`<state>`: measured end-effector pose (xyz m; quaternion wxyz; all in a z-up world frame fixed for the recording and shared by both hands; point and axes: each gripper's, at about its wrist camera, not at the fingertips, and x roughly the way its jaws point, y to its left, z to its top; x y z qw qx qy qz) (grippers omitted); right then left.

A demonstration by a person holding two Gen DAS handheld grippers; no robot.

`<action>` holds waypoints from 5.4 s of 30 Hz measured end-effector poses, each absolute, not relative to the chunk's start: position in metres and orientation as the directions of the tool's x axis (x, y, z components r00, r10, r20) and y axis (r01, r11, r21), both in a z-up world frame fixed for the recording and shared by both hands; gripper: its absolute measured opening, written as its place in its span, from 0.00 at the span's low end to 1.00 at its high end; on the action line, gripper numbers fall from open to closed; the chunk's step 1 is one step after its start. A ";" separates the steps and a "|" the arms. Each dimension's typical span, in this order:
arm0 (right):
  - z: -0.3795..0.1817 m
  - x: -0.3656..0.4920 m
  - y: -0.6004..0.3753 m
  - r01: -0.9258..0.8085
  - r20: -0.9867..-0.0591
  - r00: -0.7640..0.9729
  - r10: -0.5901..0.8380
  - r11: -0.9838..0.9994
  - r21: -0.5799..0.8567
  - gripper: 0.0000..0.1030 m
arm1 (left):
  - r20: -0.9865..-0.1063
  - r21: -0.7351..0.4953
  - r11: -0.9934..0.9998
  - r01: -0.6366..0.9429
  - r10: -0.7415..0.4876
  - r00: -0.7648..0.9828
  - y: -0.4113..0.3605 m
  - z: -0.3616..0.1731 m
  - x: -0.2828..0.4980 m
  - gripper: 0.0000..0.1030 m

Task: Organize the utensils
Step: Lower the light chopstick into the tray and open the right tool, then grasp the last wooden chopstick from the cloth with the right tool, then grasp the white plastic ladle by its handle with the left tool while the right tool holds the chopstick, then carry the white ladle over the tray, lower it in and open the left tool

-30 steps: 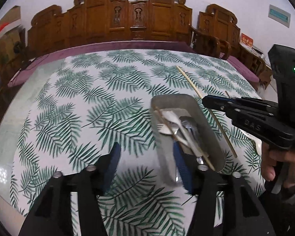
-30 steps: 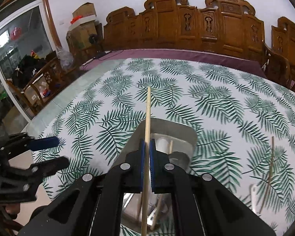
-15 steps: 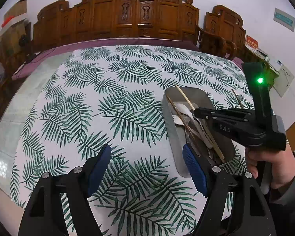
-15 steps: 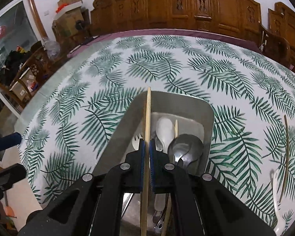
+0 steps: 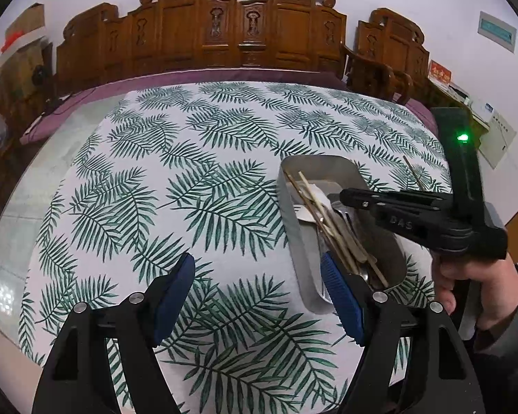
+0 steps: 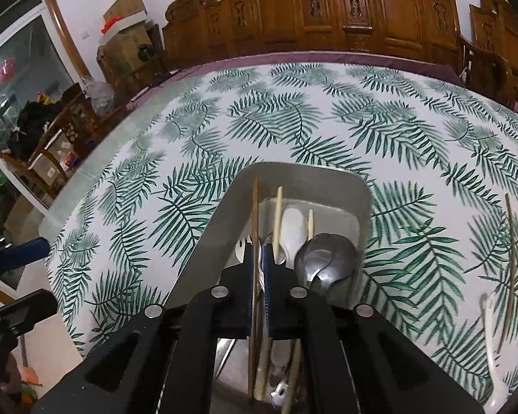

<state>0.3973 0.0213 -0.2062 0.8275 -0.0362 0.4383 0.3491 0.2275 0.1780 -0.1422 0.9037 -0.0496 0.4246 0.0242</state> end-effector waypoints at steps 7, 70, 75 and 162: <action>-0.181 0.398 -0.039 -0.624 -0.731 0.456 0.508 0.768 0.145 0.07 | -0.758 -0.070 0.997 -0.041 -0.026 0.651 0.151 -0.135 0.232 0.70; -0.219 0.366 -0.331 -0.364 -0.813 0.528 0.247 0.930 0.046 0.05 | -0.787 -0.060 0.975 0.212 -0.177 0.592 -0.101 -0.176 0.301 0.70; -0.228 0.366 -0.338 -0.357 -0.818 0.521 0.243 0.933 0.050 0.05 | -0.810 -0.054 0.977 0.204 -0.162 0.563 -0.114 -0.195 0.315 0.70; -0.222 0.366 -0.332 -0.412 -0.785 0.548 0.290 0.910 0.049 0.06 | -0.836 0.001 0.992 0.130 -0.071 0.544 -0.062 -0.163 0.329 0.08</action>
